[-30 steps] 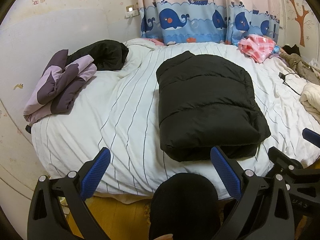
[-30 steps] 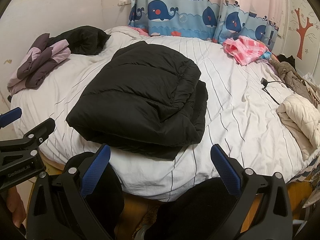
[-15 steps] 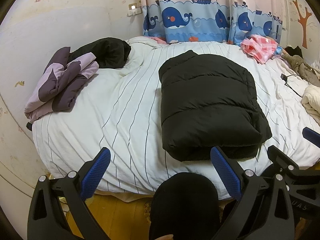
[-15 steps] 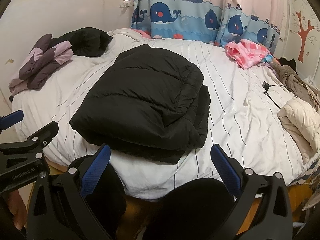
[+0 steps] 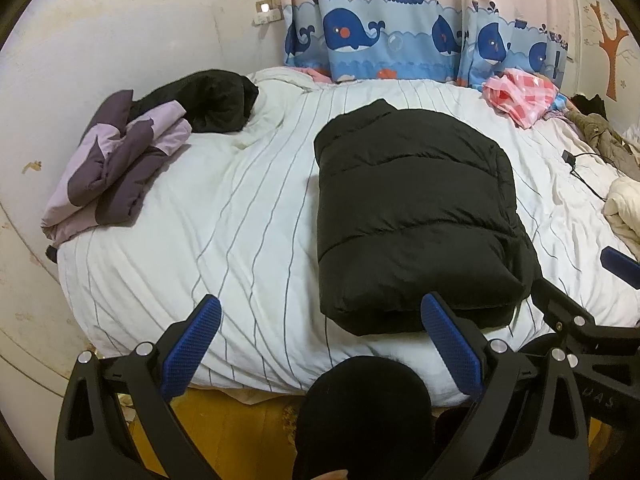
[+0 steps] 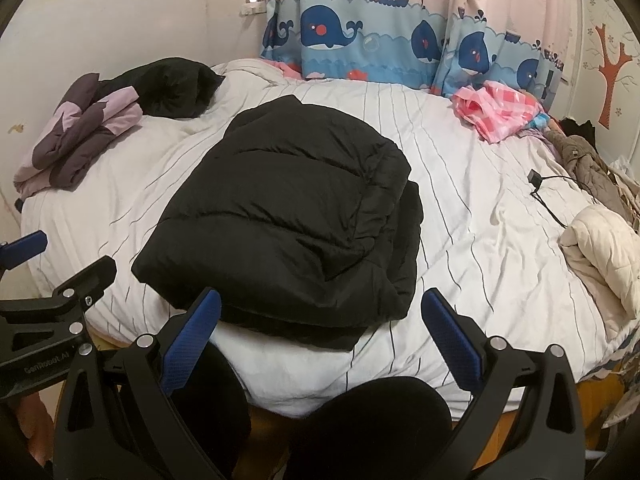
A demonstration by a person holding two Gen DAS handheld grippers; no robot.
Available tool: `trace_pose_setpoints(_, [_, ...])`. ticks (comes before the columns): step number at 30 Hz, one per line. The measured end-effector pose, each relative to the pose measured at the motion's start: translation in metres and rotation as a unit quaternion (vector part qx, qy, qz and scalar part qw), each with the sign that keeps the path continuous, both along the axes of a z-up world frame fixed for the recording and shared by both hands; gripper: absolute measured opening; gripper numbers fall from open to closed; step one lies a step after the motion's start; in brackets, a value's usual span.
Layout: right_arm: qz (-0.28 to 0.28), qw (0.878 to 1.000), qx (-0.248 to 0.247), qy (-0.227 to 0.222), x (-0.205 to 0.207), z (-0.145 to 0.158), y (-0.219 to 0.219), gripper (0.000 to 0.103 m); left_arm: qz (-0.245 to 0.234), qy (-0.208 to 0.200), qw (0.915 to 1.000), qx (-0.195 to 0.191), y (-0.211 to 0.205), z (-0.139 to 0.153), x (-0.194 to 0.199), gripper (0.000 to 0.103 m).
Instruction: Fold large clothes
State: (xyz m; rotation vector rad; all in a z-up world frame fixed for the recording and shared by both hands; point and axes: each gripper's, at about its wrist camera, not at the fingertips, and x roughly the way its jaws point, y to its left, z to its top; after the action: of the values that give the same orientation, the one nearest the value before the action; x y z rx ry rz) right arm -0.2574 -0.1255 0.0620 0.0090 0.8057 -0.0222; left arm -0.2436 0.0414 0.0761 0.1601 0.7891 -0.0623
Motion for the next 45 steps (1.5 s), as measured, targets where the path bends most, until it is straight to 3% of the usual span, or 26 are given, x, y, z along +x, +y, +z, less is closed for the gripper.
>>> trace_pose_setpoints(20, [-0.006, 1.0, 0.007, 0.016, 0.017, -0.013, -0.006, 0.097, 0.0, 0.003, 0.9997, 0.023, -0.01, -0.009, 0.018, 0.096])
trace_pose_setpoints(45, [-0.011, 1.0, 0.002, 0.026, 0.017, -0.022, -0.01, 0.097, 0.003, 0.018, 0.9997, 0.014, -0.006, -0.016, 0.022, 0.096])
